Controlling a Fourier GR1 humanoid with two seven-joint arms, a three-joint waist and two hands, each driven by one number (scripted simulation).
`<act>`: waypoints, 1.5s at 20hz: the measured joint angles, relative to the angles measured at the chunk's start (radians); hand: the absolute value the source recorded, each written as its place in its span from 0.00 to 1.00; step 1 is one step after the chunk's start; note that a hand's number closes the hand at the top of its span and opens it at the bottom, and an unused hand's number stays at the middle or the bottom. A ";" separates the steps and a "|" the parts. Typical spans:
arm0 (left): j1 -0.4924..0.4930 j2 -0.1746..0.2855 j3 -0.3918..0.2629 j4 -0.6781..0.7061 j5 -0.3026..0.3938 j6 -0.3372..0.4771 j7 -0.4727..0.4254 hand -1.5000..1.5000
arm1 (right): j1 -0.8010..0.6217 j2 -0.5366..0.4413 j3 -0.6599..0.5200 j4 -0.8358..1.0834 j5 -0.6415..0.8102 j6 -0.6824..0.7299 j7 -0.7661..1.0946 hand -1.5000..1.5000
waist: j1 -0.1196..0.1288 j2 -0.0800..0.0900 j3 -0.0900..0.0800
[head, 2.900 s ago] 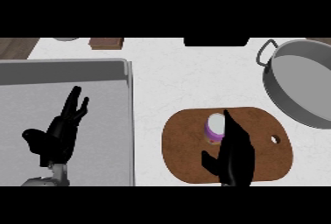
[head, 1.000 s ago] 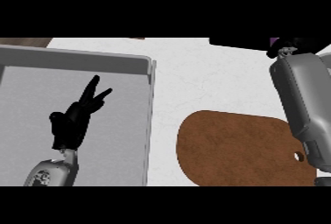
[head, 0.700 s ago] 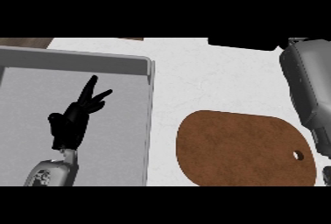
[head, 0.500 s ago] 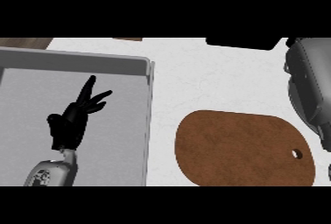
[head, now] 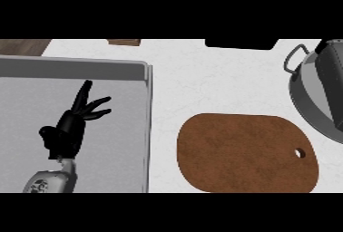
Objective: Pick the can from the cutting board and place it in the pot
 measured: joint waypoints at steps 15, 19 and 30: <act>0.034 -0.006 0.028 -0.003 0.015 0.025 -0.087 0.50 | 0.121 -0.072 -0.194 0.144 -0.128 -0.154 -0.112 1.00 | -0.039 -0.009 -0.003; 0.034 -0.005 0.030 -0.005 0.029 0.018 -0.090 0.50 | 0.150 -0.087 -0.257 0.189 -0.184 -0.172 -0.115 1.00 | -0.040 -0.007 -0.005; 0.044 -0.005 0.033 -0.009 0.051 0.019 -0.103 0.50 | 0.227 -0.080 -0.412 0.178 -0.371 -0.346 -0.305 0.00 | -0.051 -0.012 -0.005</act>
